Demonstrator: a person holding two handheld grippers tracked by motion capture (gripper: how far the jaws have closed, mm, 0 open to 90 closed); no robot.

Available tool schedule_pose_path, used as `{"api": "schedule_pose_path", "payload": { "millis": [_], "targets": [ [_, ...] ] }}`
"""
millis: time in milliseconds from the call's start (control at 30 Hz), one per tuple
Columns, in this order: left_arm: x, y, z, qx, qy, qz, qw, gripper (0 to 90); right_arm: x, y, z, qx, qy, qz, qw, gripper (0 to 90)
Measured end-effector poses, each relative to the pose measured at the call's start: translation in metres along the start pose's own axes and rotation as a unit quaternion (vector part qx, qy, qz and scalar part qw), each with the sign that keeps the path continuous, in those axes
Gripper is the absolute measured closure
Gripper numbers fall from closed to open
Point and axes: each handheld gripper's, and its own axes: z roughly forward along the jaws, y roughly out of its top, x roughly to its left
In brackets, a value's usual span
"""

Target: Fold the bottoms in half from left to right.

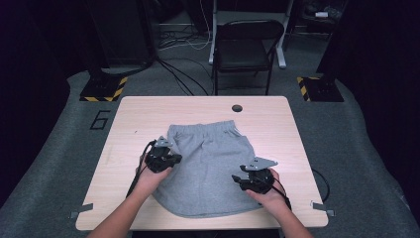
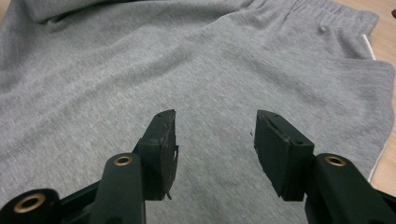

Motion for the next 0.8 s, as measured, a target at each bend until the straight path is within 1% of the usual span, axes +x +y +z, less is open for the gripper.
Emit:
{"api": "schedule_pose_path", "payload": {
  "millis": [33,67,100,133,167,200,233,267,300,367,400,433,467,500,533,567,633,667,700,800],
  "targets": [
    [0.0,0.0,0.0,0.0,0.0,0.0,1.0,86.4,0.0,0.0,0.0,0.0,0.0,0.0,1.0,48.2],
    [-0.007,0.005,0.005,0.005,0.001,0.009,0.9999,86.4,-0.001,-0.001,0.001,-0.004,0.001,-0.002,1.0,48.2],
    [-0.007,0.005,0.005,0.005,0.001,0.009,0.9999,86.4,-0.001,-0.001,0.001,-0.004,0.001,-0.002,1.0,48.2],
    [-0.01,0.008,0.007,0.007,0.001,0.017,0.9998,86.4,-0.001,0.0,0.001,-0.003,0.001,0.001,1.0,48.2],
    [-0.013,0.01,0.01,0.008,-0.001,0.018,0.9998,86.4,-0.001,0.0,0.001,-0.003,0.001,0.001,1.0,48.2],
    [-0.018,0.014,0.015,0.018,-0.002,0.029,0.9994,86.4,-0.001,-0.001,0.001,-0.004,-0.001,0.002,1.0,48.2],
    [-0.018,0.014,0.015,0.018,-0.002,0.029,0.9994,86.4,-0.001,-0.001,0.001,-0.004,-0.001,0.002,1.0,48.2],
    [-0.019,0.014,0.02,0.021,-0.006,0.029,0.9993,86.4,-0.001,-0.001,0.001,-0.004,-0.001,0.002,1.0,48.2],
    [-0.02,0.014,0.025,0.034,-0.008,0.032,0.9989,86.3,-0.001,-0.001,0.001,0.0,0.001,0.002,1.0,48.2],
    [-0.022,0.011,0.037,0.052,-0.012,0.03,0.9981,85.7,-0.001,-0.001,0.002,-0.001,0.002,0.0,1.0,48.2],
    [-0.022,0.008,0.043,0.065,-0.017,0.029,0.9973,82.2,-0.001,-0.002,0.003,-0.002,0.003,0.003,1.0,48.2],
    [-0.022,0.008,0.043,0.065,-0.017,0.029,0.9973,79.7,-0.001,-0.002,0.003,-0.002,0.003,0.003,1.0,48.2],
    [-0.022,0.008,0.041,0.057,-0.02,0.029,0.9978,76.7,-0.002,-0.002,0.002,0.0,0.003,0.002,1.0,48.2],
    [-0.022,0.008,0.041,0.057,-0.02,0.029,0.9978,73.4,-0.002,-0.002,0.002,0.0,0.003,0.002,1.0,48.2],
    [-0.021,0.009,0.036,0.047,-0.019,0.026,0.9984,70.1,-0.002,-0.002,0.002,0.001,0.004,0.004,1.0,48.1],
    [-0.019,0.01,0.029,0.035,-0.018,0.024,0.9989,70.1,-0.002,-0.002,0.002,0.001,0.004,0.004,1.0,48.1],
    [-0.013,0.01,0.014,0.014,-0.012,0.015,0.9997,65.5,-0.002,-0.003,0.002,0.001,0.004,0.005,1.0,48.1],
    [-0.004,0.007,-0.001,-0.004,-0.004,0.005,1.0,62.7,-0.002,-0.003,0.002,0.002,0.004,0.005,1.0,47.9],
    [-0.004,0.007,-0.001,-0.004,-0.004,0.005,1.0,61.9,-0.002,-0.003,0.002,0.002,0.004,0.005,1.0,47.9],
    [0.012,-0.004,-0.021,-0.011,0.012,-0.004,0.9999,60.8,-0.002,-0.003,0.002,0.001,0.004,0.004,1.0,47.7]
  ]
}}
